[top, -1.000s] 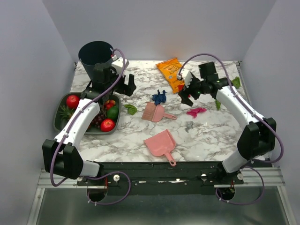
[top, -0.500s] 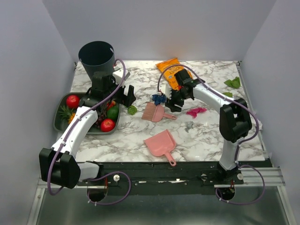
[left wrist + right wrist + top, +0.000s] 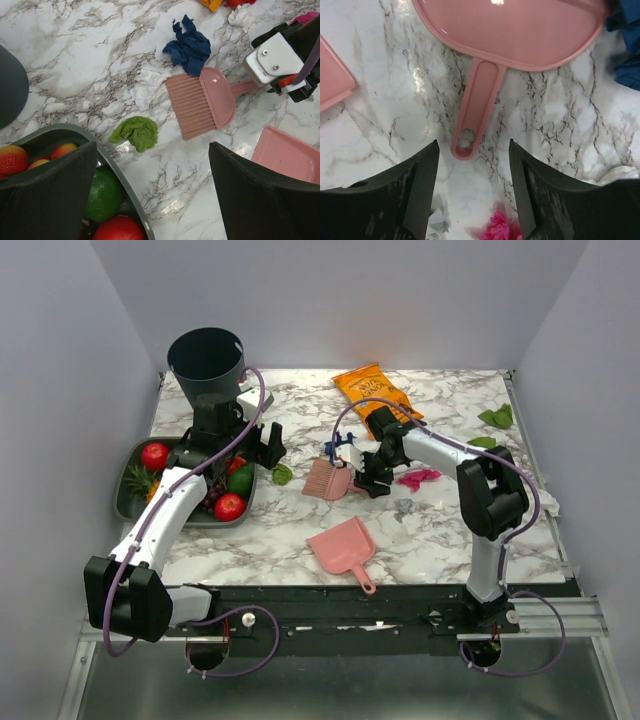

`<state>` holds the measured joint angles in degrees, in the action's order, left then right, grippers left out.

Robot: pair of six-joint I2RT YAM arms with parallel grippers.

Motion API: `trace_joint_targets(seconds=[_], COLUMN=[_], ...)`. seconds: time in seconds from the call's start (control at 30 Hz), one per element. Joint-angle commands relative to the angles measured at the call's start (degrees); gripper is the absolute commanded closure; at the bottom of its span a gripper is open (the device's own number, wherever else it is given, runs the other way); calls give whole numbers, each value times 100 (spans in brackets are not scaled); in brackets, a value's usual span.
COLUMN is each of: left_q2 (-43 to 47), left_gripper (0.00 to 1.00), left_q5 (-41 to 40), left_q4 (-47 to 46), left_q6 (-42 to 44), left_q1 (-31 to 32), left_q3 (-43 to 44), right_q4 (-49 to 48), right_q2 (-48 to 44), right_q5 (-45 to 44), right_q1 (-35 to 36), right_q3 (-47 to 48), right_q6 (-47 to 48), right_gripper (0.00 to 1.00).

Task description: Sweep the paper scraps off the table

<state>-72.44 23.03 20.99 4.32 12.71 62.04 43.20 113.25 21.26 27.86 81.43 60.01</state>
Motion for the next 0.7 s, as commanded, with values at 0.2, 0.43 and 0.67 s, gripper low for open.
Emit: trace_joint_targets(seconds=[0.2, 0.43, 0.67], left_q2=[-59, -86, -173], left_gripper=[2, 2, 1], left_q5=[97, 44, 53], left_q4=[-78, -104, -218], left_q6=[-89, -98, -238], left_q1=[-41, -41, -41], left_q3=[-96, -87, -131], right_q4=[-83, 13, -136], right_q2=[-23, 109, 22], right_q5=[-200, -271, -420], right_q1=[229, 229, 229], right_q3=[-162, -206, -478], right_q6=[-305, -507, -587], right_gripper=[35, 46, 62])
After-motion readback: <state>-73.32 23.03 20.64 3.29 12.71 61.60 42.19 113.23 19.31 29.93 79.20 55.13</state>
